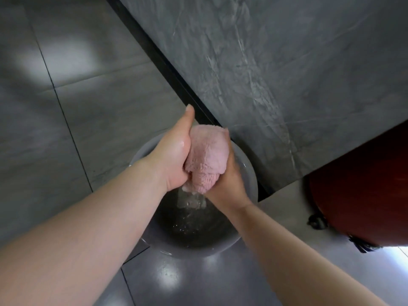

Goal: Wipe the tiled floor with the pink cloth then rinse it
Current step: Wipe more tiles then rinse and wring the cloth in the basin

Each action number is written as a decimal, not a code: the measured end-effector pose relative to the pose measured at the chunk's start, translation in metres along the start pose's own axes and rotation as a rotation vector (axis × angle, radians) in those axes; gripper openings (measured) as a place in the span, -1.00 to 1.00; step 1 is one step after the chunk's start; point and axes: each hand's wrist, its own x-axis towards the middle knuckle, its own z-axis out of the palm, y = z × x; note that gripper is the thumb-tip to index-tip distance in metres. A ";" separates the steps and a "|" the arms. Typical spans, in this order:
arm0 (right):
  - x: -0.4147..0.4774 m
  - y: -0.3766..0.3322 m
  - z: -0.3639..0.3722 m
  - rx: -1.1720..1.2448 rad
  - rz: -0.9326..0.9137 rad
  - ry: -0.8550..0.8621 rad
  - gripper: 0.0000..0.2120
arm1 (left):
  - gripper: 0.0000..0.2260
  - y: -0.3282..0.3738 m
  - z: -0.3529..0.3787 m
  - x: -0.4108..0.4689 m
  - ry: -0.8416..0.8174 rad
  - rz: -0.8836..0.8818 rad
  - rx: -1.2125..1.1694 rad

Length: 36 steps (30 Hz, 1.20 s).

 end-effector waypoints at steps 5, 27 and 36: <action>0.013 0.009 -0.005 -0.759 -0.417 0.450 -0.80 | -0.55 -0.009 -0.018 0.002 0.123 -0.092 0.126; 0.018 -0.017 -0.010 -0.254 0.489 -0.552 -0.69 | -0.84 -0.021 -0.038 0.010 0.098 0.503 2.191; 0.008 -0.015 -0.001 -0.447 0.405 -0.248 -0.97 | -0.18 -0.040 -0.042 -0.004 0.328 0.106 1.785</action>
